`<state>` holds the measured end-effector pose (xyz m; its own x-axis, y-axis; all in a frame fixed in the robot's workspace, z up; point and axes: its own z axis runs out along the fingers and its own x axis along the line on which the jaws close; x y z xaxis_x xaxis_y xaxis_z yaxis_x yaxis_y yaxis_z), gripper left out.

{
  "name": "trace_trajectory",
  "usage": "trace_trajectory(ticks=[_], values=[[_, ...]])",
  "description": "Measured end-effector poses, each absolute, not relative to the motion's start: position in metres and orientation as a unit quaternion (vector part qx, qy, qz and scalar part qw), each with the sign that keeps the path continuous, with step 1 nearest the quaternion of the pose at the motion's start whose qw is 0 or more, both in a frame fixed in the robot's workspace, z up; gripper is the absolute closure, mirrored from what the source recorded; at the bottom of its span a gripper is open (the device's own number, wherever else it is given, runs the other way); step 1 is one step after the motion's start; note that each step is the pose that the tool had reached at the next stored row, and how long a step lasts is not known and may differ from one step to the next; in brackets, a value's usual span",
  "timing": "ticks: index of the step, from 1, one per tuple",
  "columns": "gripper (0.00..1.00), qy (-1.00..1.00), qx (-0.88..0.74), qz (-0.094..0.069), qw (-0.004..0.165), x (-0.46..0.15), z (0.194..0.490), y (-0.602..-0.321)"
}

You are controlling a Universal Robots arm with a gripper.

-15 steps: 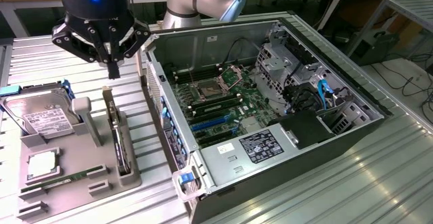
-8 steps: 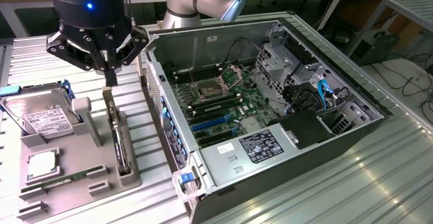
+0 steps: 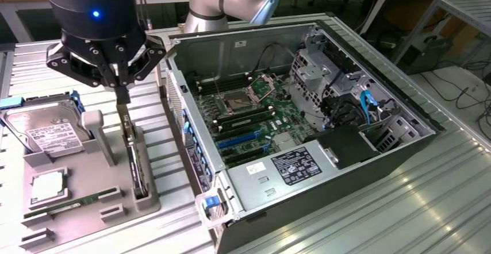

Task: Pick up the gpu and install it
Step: 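Reach for the gpu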

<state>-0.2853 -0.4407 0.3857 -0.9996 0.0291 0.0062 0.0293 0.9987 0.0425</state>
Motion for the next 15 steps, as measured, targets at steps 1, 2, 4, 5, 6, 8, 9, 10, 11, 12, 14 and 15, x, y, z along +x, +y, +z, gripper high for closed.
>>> trace_trajectory(ticks=[1, 2, 4, 5, 6, 8, 9, 10, 11, 12, 14, 15], values=[[0.89, -1.0, -0.014, -0.021, 0.003, -0.286, 0.386, -0.441], [0.89, -1.0, -0.014, -0.021, 0.003, -0.287, 0.386, -0.442], [0.89, -1.0, -0.012, -0.021, 0.003, -0.288, 0.385, -0.443], [0.89, -1.0, -0.011, -0.021, 0.003, -0.289, 0.385, -0.443], [0.89, -1.0, -0.01, -0.021, 0.003, -0.291, 0.385, -0.443], [0.89, -1.0, -0.009, -0.021, 0.003, -0.294, 0.385, -0.443], [0.89, -1.0, -0.008, -0.021, 0.003, -0.295, 0.385, -0.443], [0.89, -1.0, -0.006, -0.021, 0.003, -0.298, 0.385, -0.443], [0.89, -1.0, -0.006, -0.021, 0.003, -0.299, 0.385, -0.443], [0.89, -1.0, -0.005, -0.021, 0.003, -0.3, 0.385, -0.443], [0.89, -1.0, -0.004, -0.021, 0.003, -0.303, 0.385, -0.443], [0.89, -1.0, -0.003, -0.021, 0.003, -0.305, 0.385, -0.443]])
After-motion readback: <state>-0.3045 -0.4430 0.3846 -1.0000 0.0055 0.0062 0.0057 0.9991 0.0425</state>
